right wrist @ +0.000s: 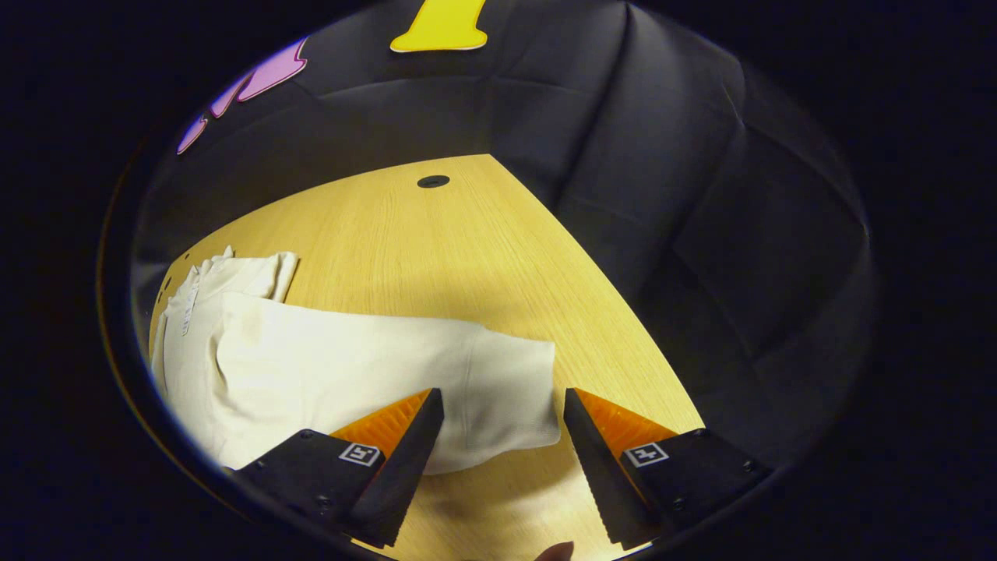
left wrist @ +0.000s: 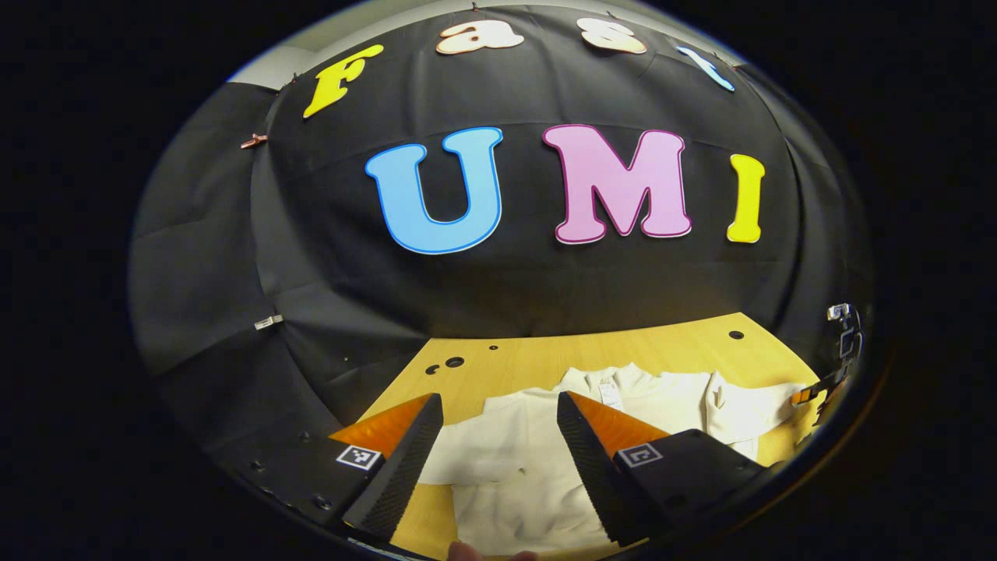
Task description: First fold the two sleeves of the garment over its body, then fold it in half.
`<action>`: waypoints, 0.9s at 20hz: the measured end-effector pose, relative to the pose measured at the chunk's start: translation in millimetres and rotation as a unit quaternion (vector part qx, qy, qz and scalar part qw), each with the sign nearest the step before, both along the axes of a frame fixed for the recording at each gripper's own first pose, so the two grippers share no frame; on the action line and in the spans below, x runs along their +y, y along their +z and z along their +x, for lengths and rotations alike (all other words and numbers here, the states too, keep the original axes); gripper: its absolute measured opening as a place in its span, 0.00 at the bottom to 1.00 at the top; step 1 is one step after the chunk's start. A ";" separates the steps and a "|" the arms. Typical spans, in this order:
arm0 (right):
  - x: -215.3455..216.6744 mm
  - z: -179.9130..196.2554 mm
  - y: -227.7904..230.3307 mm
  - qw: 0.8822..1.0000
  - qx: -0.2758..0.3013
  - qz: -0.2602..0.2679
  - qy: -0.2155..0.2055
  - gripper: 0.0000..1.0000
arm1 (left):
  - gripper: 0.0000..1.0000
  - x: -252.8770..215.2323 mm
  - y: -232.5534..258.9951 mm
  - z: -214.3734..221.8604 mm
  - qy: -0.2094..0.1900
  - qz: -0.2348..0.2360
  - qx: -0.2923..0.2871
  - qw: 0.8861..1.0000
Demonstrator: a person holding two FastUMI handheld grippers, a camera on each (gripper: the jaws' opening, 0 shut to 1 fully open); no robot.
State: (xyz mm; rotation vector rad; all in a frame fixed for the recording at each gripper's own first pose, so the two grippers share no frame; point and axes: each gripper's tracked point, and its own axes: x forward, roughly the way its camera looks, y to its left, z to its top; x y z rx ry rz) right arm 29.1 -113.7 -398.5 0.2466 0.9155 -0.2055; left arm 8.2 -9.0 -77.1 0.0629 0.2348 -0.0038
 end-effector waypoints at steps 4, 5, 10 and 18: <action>9.6 4.3 -5.9 0.999 0.009 0.039 -0.019 0.88 | 0.95 12.8 -4.7 -2.6 0.008 -0.002 0.004 1.000; 8.5 1.9 -4.1 0.999 0.010 0.040 -0.026 0.85 | 0.95 16.0 -6.7 -2.0 0.009 -0.002 0.007 1.000; 24.2 5.7 -1.7 1.000 0.008 0.018 0.000 0.20 | 0.95 26.1 -12.3 2.1 0.011 -0.015 0.011 1.000; 29.7 3.0 29.2 0.998 -0.031 0.034 -0.042 0.09 | 0.95 42.9 -15.0 10.5 0.005 -0.026 0.002 1.000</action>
